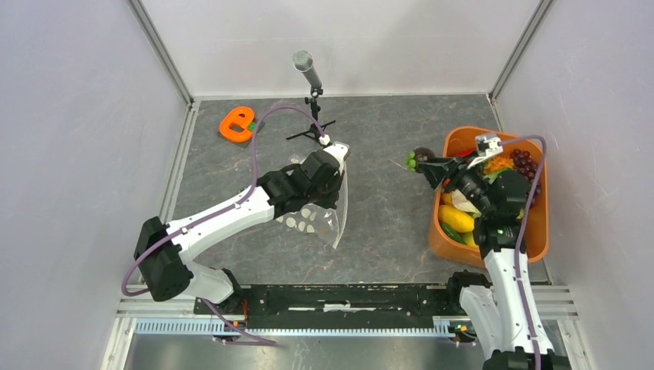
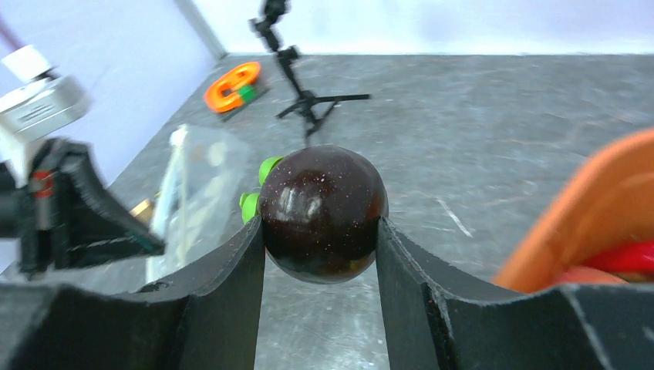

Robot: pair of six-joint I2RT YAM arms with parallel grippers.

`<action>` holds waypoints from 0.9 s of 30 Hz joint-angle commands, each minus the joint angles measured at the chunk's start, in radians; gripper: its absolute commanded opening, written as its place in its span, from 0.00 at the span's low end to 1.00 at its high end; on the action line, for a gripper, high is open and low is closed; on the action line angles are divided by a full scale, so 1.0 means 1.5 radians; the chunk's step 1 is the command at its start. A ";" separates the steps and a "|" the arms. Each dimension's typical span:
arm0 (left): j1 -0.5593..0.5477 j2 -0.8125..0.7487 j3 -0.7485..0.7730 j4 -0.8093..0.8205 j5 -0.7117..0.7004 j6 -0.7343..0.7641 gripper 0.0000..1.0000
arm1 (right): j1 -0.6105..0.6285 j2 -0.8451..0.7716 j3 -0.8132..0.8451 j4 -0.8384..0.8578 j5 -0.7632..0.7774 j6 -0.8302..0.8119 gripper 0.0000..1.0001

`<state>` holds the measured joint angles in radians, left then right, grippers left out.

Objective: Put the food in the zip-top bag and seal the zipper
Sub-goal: Place the fake fruit in the zipper food storage bag.

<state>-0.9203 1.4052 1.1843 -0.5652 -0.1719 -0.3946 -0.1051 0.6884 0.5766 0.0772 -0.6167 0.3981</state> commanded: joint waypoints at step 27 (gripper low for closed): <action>0.004 -0.039 0.010 0.030 0.024 -0.008 0.02 | 0.483 0.220 -0.024 0.172 0.005 -0.066 0.36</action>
<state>-0.9192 1.3788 1.1843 -0.5442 -0.1604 -0.3954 0.6010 0.9939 0.5426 0.2703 -0.6285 0.3264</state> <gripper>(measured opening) 0.039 0.548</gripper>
